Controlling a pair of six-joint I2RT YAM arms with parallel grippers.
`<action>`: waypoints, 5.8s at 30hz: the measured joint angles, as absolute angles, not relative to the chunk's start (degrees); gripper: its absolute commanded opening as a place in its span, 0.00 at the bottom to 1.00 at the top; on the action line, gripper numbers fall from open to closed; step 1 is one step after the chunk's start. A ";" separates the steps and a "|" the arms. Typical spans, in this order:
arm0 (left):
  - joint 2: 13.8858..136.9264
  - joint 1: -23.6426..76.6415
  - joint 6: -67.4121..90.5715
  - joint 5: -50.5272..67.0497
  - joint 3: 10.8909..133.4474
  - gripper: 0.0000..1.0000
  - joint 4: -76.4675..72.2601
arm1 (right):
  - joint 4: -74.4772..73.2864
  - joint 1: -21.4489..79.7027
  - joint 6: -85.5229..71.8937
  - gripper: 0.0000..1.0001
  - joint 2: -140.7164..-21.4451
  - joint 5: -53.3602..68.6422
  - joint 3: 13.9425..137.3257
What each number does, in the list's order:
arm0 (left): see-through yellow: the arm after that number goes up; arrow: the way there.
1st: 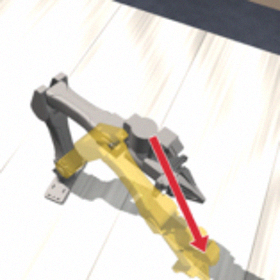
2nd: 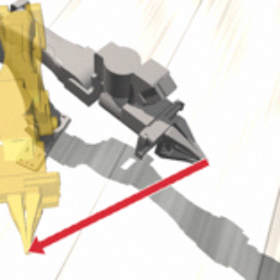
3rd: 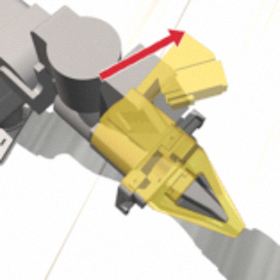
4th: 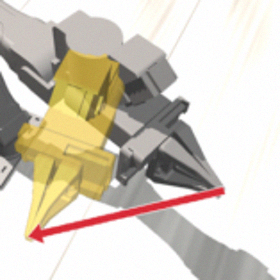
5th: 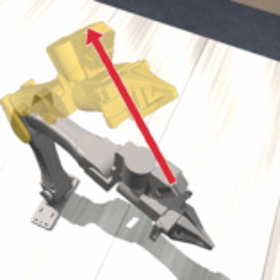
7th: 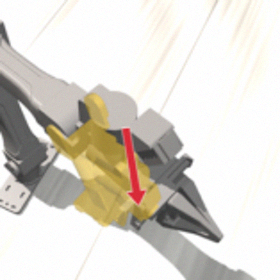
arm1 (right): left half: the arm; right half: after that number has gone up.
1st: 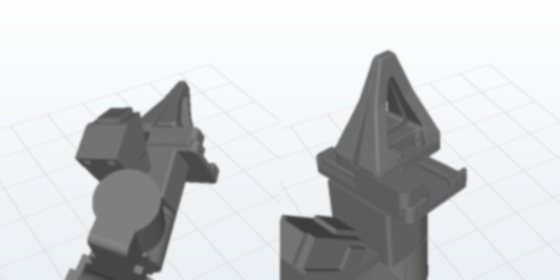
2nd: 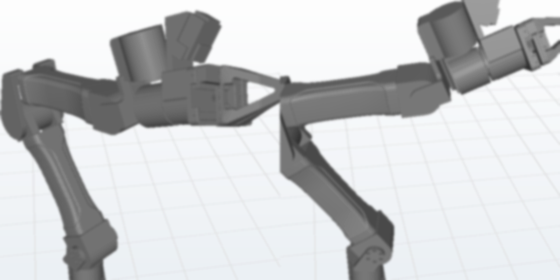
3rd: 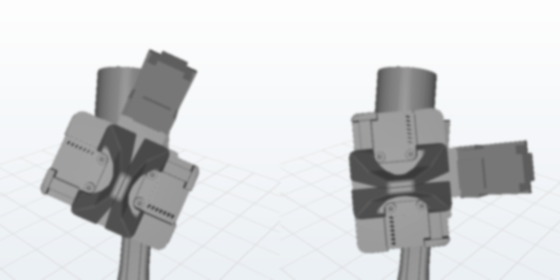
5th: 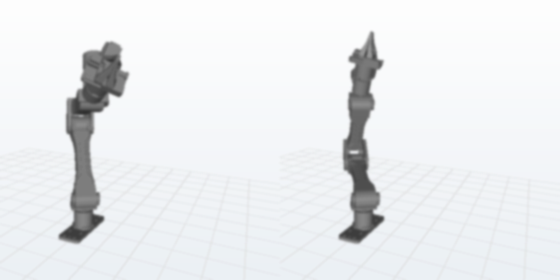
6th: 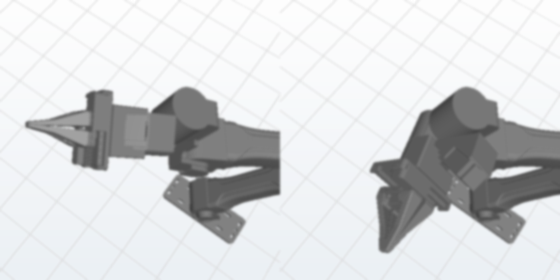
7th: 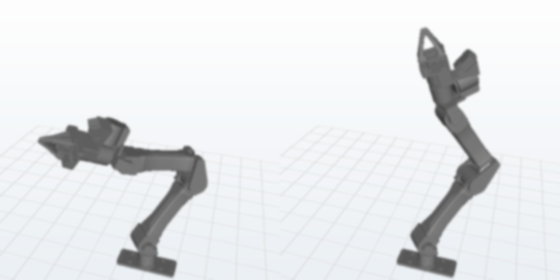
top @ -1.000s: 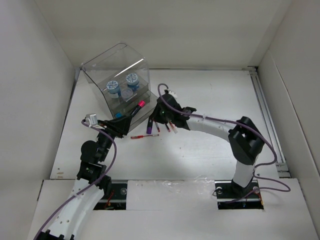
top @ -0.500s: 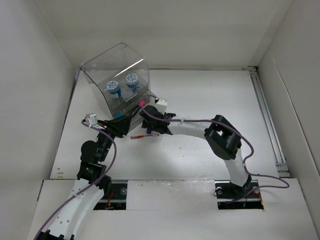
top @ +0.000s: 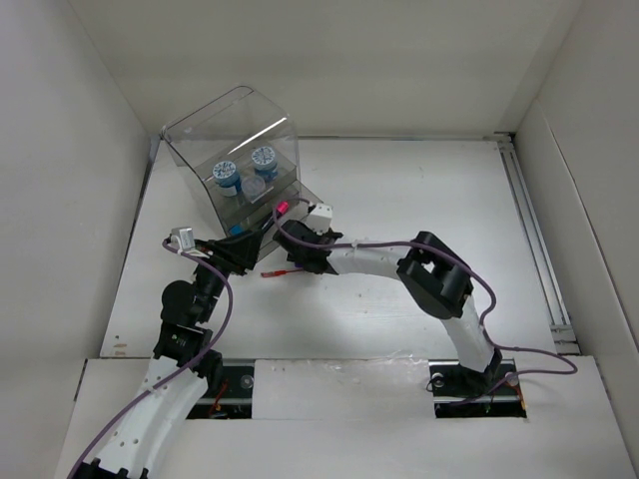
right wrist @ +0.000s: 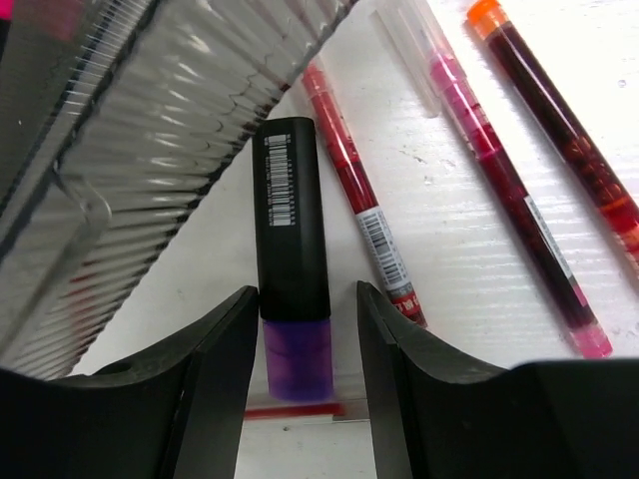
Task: Sort the stationery into containers
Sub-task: Pick up the stationery from the center of the board, then place the stationery in the storage box, then close the drawer in the storage box, then open the drawer in the storage box.
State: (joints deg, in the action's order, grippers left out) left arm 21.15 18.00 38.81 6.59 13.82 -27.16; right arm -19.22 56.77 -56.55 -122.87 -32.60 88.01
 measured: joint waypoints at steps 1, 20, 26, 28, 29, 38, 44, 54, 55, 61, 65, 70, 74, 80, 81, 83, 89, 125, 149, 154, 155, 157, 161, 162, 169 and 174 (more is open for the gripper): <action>21.15 18.00 38.81 6.61 13.82 0.42 -27.16 | -19.20 57.04 -56.66 0.50 -122.87 -33.08 87.72; 21.15 18.00 38.83 6.81 13.82 0.42 -27.16 | -18.35 58.59 -58.48 0.12 -112.77 -35.90 77.43; 21.15 18.00 38.81 6.83 13.82 0.42 -27.16 | -16.47 58.59 -58.48 0.11 -99.31 -34.02 72.05; 21.15 18.00 38.83 6.83 13.82 0.42 -27.16 | -15.55 58.59 -58.22 0.12 -95.59 -33.32 71.42; 21.15 18.00 38.83 6.83 13.82 0.42 -27.16 | -14.92 58.59 -58.04 0.12 -94.45 -32.86 71.42; 21.04 18.00 38.83 6.28 13.82 0.42 -26.74 | -8.75 56.49 -57.30 0.11 -103.18 -23.70 84.25; 19.92 18.00 38.76 5.56 13.82 0.42 -26.02 | -4.73 52.82 -61.78 0.71 -111.09 -16.16 87.20; 19.03 18.00 38.68 5.30 13.82 0.35 -25.61 | -1.19 52.58 -62.26 0.00 -102.08 -13.15 75.18; 19.05 18.00 38.72 5.10 13.82 0.28 -25.61 | -0.62 52.60 -62.02 0.00 -101.14 -13.26 73.89; 19.42 18.00 39.31 2.44 13.82 0.01 -24.51 | 3.88 52.86 -60.62 0.00 -100.57 -11.35 68.42; 19.42 18.00 39.48 0.71 13.82 0.00 -22.94 | 5.54 52.14 -59.81 0.00 -103.11 -8.80 68.36; 19.42 18.00 39.51 -0.30 13.82 0.01 -22.37 | 6.70 50.52 -59.37 0.00 -105.56 -6.96 68.93; 19.42 18.00 39.55 -0.32 13.82 0.04 -22.35 | 7.05 48.75 -59.24 0.00 -108.88 -5.21 70.78; 19.42 18.00 39.68 -0.32 13.82 0.08 -22.35 | 7.35 47.16 -58.41 0.00 -112.18 -2.52 73.87; 19.38 18.00 39.68 -0.32 13.82 0.09 -22.33 | 7.77 47.16 -58.33 0.00 -112.22 -2.15 73.97; 19.27 18.00 39.72 -0.32 13.82 0.09 -22.31 | 8.67 47.16 -58.24 0.00 -112.22 -1.10 74.22; 19.27 18.00 39.72 -0.32 13.82 0.11 -22.28 | 12.05 47.16 -58.17 0.00 -114.02 0.84 76.86; 19.44 18.00 39.75 -0.54 13.82 0.11 -22.39 | 26.57 46.46 -61.10 0.00 -131.98 1.87 91.13; 20.88 18.00 39.77 -0.54 13.82 0.12 -23.16 | 34.28 43.31 -66.32 0.34 -129.62 5.78 82.04; 21.63 18.00 39.75 -0.51 13.82 0.12 -23.31 | 35.07 41.58 -67.68 0.30 -132.90 8.62 86.26; 21.67 18.00 39.77 -0.54 13.82 0.12 -23.31 | 35.09 41.32 -67.99 0.30 -133.43 9.15 86.72; 21.69 18.00 39.77 -0.54 13.82 0.12 -23.33 | 35.11 41.21 -68.49 0.30 -134.02 9.78 87.11; 21.65 18.00 39.75 -0.51 13.82 0.12 -23.33 | 35.14 41.25 -69.32 0.30 -134.39 10.85 87.20; 21.65 18.00 39.77 -0.51 13.82 0.12 -23.33 | 35.14 41.25 -69.38 0.30 -134.39 11.00 87.20; 21.63 18.00 39.77 -0.51 13.82 0.12 -23.33 | 35.92 41.25 -70.76 0.30 -135.48 11.57 87.26; 21.63 18.00 39.77 -0.51 13.82 0.12 -23.33 | 37.78 41.25 -71.16 0.30 -135.59 11.46 86.28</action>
State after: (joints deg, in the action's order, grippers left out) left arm 21.63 18.00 39.77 -0.51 13.82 -23.33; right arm 37.78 41.25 -71.16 -135.59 11.46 86.28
